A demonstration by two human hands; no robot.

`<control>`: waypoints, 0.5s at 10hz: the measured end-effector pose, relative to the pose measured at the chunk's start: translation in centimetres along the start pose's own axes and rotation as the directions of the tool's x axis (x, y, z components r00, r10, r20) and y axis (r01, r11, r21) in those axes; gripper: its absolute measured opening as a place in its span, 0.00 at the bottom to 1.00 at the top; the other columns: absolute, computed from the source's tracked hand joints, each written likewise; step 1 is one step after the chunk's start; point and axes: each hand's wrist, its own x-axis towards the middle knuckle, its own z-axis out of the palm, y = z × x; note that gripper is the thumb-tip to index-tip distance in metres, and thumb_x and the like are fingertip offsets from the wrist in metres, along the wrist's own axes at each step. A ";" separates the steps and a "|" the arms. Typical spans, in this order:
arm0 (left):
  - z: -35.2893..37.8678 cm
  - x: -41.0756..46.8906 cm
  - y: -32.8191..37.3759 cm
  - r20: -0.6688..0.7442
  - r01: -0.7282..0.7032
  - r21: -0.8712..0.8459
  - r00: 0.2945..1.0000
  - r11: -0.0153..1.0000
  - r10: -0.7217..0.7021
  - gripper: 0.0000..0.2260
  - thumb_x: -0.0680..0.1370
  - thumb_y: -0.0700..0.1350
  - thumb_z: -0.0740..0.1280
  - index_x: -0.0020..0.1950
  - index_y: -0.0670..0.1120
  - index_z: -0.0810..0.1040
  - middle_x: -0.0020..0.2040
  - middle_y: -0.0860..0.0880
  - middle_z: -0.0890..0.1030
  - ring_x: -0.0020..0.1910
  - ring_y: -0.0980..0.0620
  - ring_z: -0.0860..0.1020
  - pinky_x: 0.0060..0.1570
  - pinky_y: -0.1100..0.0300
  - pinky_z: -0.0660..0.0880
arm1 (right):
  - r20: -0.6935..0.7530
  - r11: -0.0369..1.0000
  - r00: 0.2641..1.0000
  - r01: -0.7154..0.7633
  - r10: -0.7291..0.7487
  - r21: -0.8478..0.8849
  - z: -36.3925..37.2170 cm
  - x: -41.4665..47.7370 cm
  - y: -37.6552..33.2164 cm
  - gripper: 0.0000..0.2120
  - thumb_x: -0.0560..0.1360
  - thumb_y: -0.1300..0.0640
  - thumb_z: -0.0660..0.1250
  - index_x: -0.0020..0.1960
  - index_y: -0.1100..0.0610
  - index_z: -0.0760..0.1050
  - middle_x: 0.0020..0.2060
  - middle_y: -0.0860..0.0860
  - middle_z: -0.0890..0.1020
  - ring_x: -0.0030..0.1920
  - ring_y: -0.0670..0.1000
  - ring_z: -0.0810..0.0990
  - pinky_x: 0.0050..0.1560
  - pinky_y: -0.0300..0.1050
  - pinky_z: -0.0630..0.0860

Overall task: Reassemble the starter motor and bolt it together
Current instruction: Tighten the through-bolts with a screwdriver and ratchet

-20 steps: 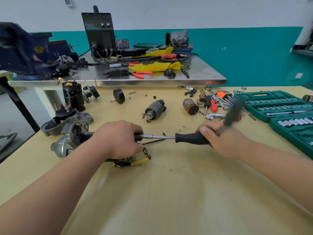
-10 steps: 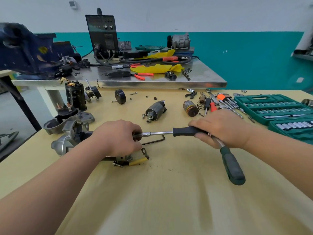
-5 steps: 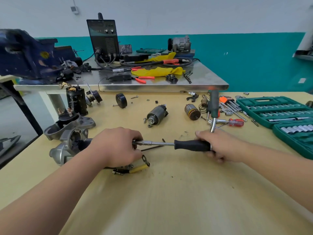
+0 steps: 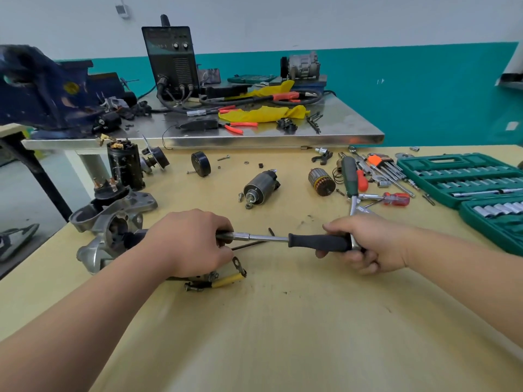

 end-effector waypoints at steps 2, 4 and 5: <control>-0.1 0.0 0.0 0.005 -0.003 0.009 1.000 1.000 0.003 0.12 0.72 0.57 0.63 0.54 0.60 0.77 0.40 0.57 0.78 0.37 0.58 0.75 0.30 0.62 0.68 | 0.351 -0.156 0.429 0.428 -0.832 -0.890 -2.1 0.8 0.9 0.16 0.78 0.48 0.55 0.55 0.51 0.80 0.36 0.43 0.82 0.32 0.43 0.75 0.31 0.37 0.71; -0.1 0.1 0.0 0.001 0.000 0.022 1.000 1.000 0.000 0.11 0.73 0.58 0.63 0.54 0.61 0.76 0.37 0.58 0.76 0.35 0.58 0.74 0.28 0.62 0.65 | 0.053 1.000 0.999 -0.001 0.000 0.026 -0.7 0.3 -0.2 0.26 0.81 0.44 0.54 0.39 0.56 0.84 0.21 0.50 0.64 0.20 0.48 0.57 0.20 0.35 0.56; 0.1 0.0 -0.1 -0.016 -0.003 0.017 1.000 1.000 0.004 0.12 0.72 0.58 0.62 0.55 0.62 0.75 0.38 0.59 0.76 0.36 0.59 0.74 0.29 0.62 0.66 | -0.033 0.994 0.997 0.063 -0.066 -0.086 -0.1 0.1 0.2 0.23 0.80 0.44 0.54 0.41 0.56 0.82 0.22 0.51 0.68 0.20 0.49 0.61 0.22 0.36 0.59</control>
